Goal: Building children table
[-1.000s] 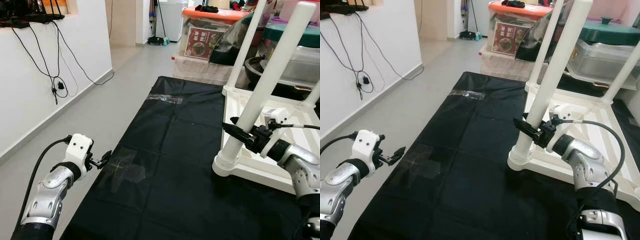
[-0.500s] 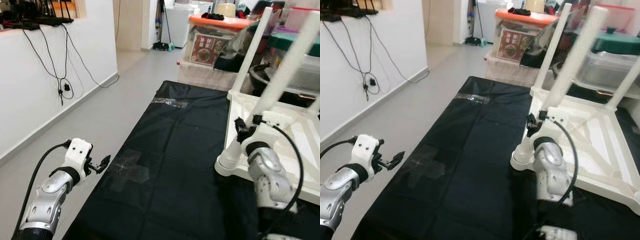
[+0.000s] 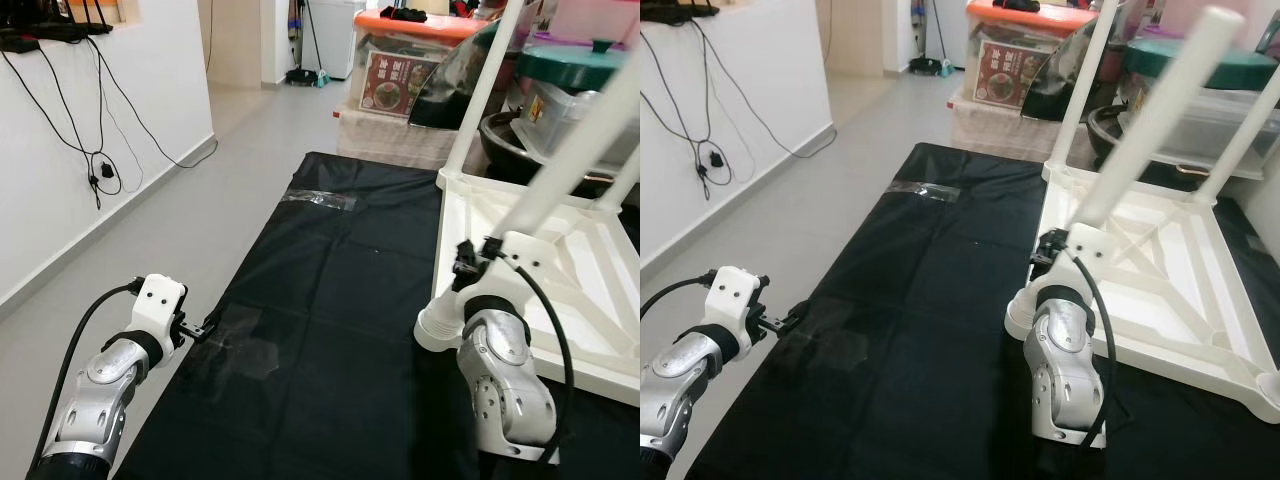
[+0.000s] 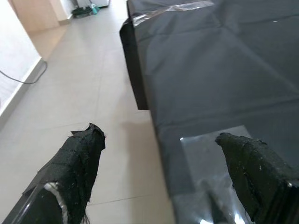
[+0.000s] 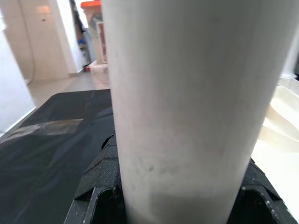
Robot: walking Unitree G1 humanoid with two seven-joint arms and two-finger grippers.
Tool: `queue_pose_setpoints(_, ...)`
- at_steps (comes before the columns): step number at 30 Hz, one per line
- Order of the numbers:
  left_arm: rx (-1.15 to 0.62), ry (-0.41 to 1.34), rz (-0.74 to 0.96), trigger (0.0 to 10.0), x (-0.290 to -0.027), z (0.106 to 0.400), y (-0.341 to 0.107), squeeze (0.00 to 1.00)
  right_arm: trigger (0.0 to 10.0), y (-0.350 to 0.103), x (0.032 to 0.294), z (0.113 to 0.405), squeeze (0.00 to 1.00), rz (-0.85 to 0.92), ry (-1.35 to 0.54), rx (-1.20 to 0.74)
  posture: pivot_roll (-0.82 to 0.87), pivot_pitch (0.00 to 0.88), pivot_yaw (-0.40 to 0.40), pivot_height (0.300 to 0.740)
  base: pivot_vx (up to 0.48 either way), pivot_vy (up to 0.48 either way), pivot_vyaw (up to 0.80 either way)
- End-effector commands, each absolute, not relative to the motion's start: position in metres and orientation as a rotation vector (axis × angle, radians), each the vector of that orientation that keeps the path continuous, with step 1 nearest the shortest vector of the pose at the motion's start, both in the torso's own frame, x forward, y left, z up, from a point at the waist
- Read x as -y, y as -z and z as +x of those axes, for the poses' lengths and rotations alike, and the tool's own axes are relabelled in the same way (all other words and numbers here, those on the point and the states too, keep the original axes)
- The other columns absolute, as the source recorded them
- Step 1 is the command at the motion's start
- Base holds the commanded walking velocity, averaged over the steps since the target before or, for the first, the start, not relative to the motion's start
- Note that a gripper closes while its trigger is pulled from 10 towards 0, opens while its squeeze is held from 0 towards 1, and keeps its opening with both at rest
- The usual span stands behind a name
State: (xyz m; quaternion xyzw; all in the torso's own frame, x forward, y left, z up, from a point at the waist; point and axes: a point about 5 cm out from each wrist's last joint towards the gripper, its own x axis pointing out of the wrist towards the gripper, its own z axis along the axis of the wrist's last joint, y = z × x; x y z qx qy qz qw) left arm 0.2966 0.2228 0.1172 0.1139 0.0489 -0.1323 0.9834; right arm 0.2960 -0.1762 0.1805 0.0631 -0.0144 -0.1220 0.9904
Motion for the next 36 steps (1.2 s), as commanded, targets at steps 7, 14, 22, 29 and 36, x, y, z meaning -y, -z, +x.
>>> queue_pose_setpoints(7, -0.101, 0.28, 0.222, 10.0, -0.215, 0.297, -0.114, 0.0, 0.0, -0.171, 0.17, 0.31, 0.0, 0.056, -0.103, -0.041, 0.1, 0.0, -0.094, 0.74, 0.0, 0.0, 0.0)
queue_pose_setpoints(14, -0.107, 0.27, 0.215, 10.0, -0.217, 0.293, -0.111, 0.0, 0.0, -0.183, 0.164, 0.312, 0.0, 0.136, -0.383, 0.006, 0.12, 0.0, -0.112, 0.74, 0.0, 0.0, 0.0)
queue_pose_setpoints(22, -0.116, 0.271, 0.213, 10.0, -0.218, 0.291, -0.111, 0.0, 0.0, -0.176, 0.164, 0.304, 0.0, 0.166, -0.636, 0.02, 0.13, 0.0, -0.113, 0.74, 0.0, 0.0, 0.0)
queue_pose_setpoints(29, -0.117, 0.268, 0.218, 10.0, -0.222, 0.291, -0.113, 0.0, 0.0, -0.177, 0.156, 0.295, 0.0, 0.033, -0.877, 0.034, 0.14, 0.0, -0.114, 0.74, 0.0, 0.0, 0.0)
queue_pose_setpoints(36, -0.113, 0.265, 0.218, 10.0, -0.222, 0.291, -0.114, 0.0, 0.0, -0.192, 0.154, 0.305, 0.0, -0.053, -0.917, 0.105, 0.15, 0.0, -0.117, 0.74, 0.0, 0.0, 0.0)
